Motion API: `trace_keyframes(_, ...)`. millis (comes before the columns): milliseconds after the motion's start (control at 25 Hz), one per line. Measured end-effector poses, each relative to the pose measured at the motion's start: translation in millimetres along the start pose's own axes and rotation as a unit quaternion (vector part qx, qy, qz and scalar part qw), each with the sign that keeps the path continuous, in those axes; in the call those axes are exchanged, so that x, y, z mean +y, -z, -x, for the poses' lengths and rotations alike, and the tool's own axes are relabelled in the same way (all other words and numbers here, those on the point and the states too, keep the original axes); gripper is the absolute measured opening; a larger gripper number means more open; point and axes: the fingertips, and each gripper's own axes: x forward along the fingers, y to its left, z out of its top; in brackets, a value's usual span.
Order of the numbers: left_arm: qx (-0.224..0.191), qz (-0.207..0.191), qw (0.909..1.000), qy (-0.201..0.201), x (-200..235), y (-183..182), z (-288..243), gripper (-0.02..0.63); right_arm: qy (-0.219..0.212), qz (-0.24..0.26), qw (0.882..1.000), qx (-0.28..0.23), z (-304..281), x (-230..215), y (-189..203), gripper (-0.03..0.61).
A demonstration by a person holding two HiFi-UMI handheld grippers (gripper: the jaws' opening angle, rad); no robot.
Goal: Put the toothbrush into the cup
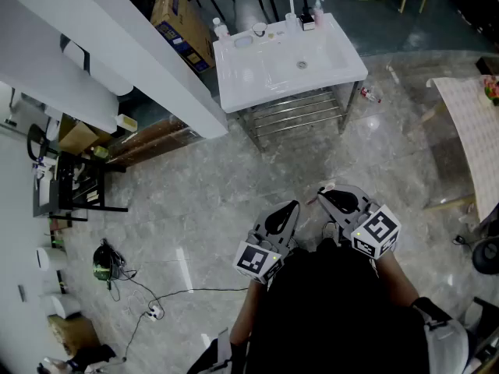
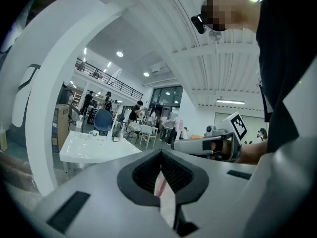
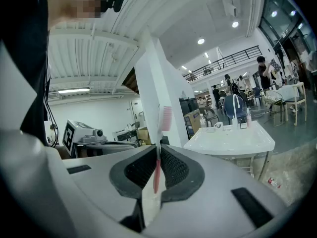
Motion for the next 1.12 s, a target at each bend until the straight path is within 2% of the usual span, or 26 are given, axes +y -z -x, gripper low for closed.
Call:
trace_keyframes(360, 0.011, -0.003, 0.9999, -0.007, -1.2, 5.1, -1.3, 0.009, -0.005, -0.018, 1.0, -0.015, 6.4, -3.6, -3.2, 0.038)
trace_keyframes(600, 0.013, -0.001, 0.9999, -0.006, -9.6, 5.7, -2.7, 0.011, 0.012, -0.029, 0.999, -0.023, 16.2, -10.1, -3.2, 0.038)
trace_keyframes(1120, 0.02, 0.004, 0.9995, -0.024, -38.8, 12.9, -39.3, 0.009, 0.003, -0.037, 0.999, -0.022, 56.1, -42.8, 0.6, 0.038)
